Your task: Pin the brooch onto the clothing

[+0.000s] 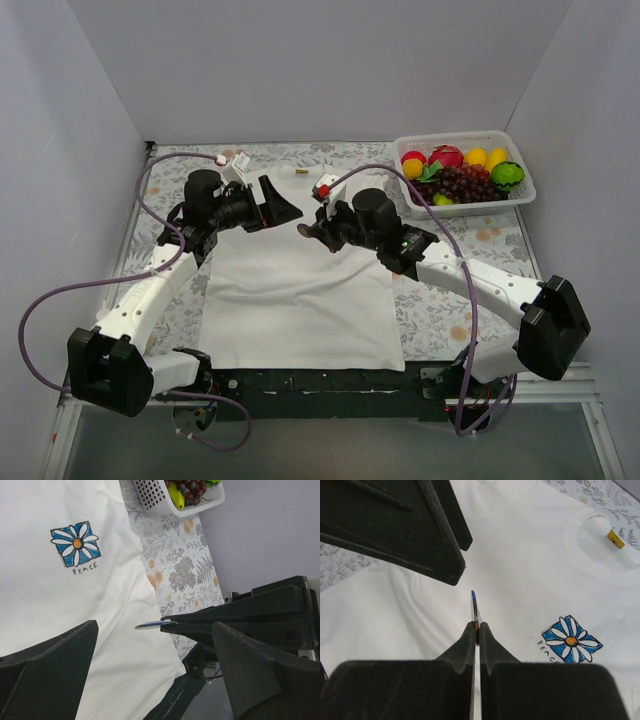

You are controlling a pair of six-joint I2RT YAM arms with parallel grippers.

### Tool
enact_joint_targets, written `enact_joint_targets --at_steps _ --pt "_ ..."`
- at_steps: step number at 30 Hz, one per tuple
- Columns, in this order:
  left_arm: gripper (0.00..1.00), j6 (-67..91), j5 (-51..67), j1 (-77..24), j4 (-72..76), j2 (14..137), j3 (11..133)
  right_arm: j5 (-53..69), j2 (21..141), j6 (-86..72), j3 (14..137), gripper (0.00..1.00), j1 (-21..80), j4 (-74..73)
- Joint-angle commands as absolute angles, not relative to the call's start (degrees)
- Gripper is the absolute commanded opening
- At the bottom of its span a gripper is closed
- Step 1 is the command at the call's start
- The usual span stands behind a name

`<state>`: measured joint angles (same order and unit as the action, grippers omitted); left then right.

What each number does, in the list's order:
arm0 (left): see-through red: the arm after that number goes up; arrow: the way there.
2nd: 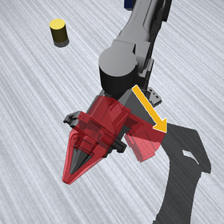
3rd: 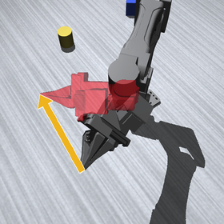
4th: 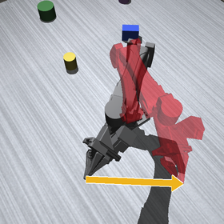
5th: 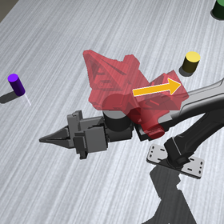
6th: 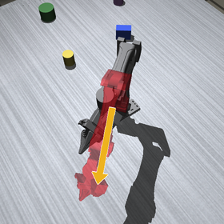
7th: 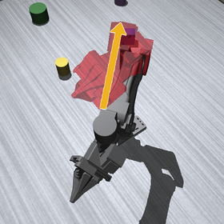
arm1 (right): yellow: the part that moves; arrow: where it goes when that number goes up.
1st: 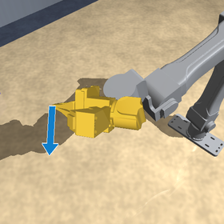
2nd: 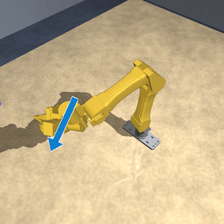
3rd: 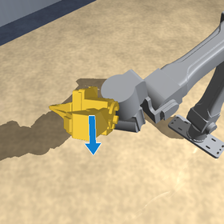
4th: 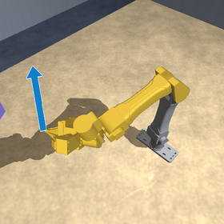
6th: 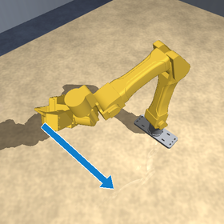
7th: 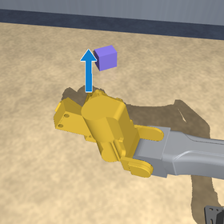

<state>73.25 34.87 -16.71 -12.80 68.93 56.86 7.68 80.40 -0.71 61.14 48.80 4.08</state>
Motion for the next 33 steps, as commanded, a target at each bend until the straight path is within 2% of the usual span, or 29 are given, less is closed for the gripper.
enact_joint_targets --at_steps 1,13,33 --pt "0.98 71.6 32.4 -16.8 -15.6 67.6 59.5 -2.6 77.9 5.8 63.4 0.01 50.9 3.3" --pt "0.98 71.7 31.0 -16.8 -16.4 69.5 61.3 -12.4 75.8 15.3 61.7 0.01 55.2 3.3" --pt "0.98 71.2 32.1 -16.7 -16.0 73.4 62.2 -33.5 76.4 33.9 59.9 0.01 68.4 7.5"
